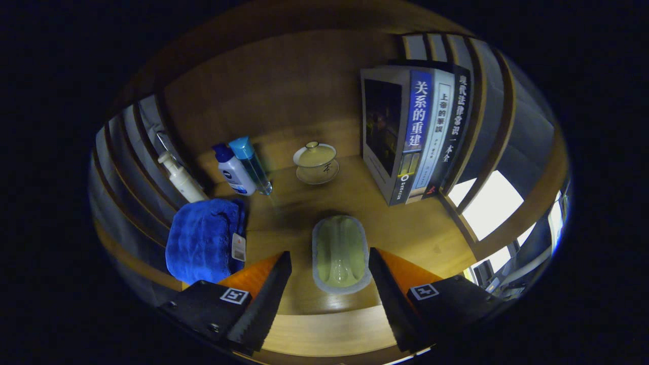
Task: Pull open the drawer, take out the items inside it, and place them on the countertop above the cabinet.
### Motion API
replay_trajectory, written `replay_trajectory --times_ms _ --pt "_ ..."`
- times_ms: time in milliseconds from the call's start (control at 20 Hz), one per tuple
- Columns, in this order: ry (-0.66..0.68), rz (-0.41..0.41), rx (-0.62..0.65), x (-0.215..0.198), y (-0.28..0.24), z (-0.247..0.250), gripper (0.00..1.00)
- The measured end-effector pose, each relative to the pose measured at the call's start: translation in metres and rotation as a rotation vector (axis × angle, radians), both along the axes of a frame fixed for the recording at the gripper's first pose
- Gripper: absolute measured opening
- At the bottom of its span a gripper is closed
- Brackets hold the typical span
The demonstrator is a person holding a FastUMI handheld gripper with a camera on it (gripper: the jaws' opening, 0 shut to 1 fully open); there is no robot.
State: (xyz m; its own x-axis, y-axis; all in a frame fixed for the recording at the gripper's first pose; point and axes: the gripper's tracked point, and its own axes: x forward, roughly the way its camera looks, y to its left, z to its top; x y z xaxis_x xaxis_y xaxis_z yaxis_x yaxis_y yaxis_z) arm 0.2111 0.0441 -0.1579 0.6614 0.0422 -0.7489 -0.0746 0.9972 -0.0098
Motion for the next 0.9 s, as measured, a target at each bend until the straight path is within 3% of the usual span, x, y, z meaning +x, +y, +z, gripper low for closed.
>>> replay_trajectory --times_ms 900 --pt "-0.502 0.081 0.052 -0.118 -0.065 0.069 0.99"
